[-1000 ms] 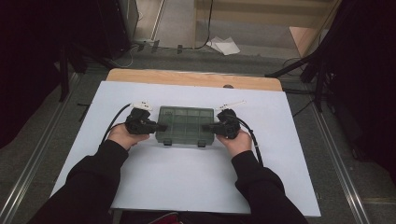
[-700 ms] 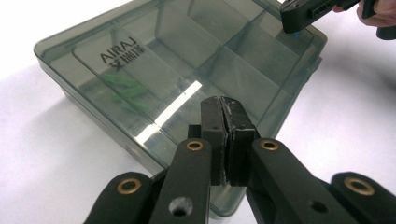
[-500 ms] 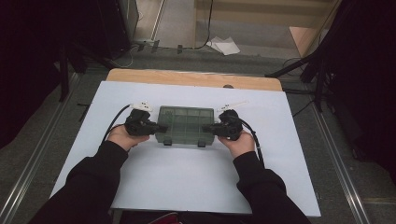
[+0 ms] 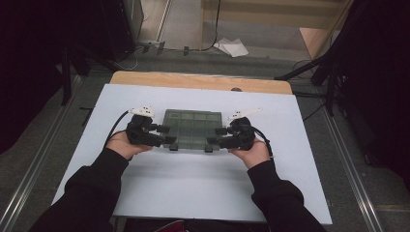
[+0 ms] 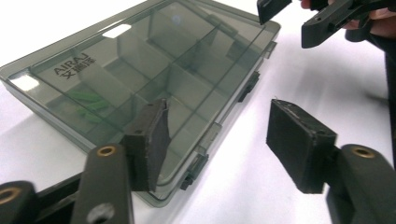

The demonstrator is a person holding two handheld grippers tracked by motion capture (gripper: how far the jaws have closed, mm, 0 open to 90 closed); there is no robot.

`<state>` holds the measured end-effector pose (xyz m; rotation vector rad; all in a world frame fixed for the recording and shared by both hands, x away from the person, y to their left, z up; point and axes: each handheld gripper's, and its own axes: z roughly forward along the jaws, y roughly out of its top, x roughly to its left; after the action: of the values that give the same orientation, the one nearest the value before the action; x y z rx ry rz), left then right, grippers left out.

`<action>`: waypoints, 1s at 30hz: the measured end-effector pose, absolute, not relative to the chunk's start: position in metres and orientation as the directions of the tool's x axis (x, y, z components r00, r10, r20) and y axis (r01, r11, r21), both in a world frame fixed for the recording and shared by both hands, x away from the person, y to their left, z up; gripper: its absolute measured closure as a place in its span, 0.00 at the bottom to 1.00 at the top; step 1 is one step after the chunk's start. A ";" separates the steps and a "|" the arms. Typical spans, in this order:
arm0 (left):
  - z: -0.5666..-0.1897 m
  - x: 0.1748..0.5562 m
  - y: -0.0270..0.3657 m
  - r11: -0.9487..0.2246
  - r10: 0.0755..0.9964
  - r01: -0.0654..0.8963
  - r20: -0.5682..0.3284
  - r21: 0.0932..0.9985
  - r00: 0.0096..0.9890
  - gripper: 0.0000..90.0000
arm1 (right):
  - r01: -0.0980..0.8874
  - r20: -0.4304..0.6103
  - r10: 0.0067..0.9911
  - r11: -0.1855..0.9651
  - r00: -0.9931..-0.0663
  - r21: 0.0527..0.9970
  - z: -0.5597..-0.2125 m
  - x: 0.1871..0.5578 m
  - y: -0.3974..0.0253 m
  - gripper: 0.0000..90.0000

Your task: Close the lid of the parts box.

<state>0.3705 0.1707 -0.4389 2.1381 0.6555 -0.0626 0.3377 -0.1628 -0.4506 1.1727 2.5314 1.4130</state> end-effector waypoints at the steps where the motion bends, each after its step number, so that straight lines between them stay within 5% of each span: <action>1: -0.439 0.370 0.171 -0.481 0.434 0.477 -0.274 0.736 0.859 0.38 | 0.597 0.324 0.614 0.309 -0.720 0.740 -0.450 0.336 -0.163 0.40; 11: -0.437 0.357 0.177 -0.471 0.434 0.469 -0.267 0.747 0.861 0.37 | 0.558 0.291 0.592 0.336 -0.752 0.759 -0.452 0.320 -0.169 0.29; 30: -0.448 0.330 0.187 -0.508 0.427 0.421 -0.205 0.751 0.881 0.37 | 0.549 0.287 0.582 0.343 -0.761 0.762 -0.461 0.299 -0.176 0.27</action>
<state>0.3296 0.1874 -0.4476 2.1653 0.6088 0.0077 0.2993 -0.1759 -0.4607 1.0728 2.5441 1.4213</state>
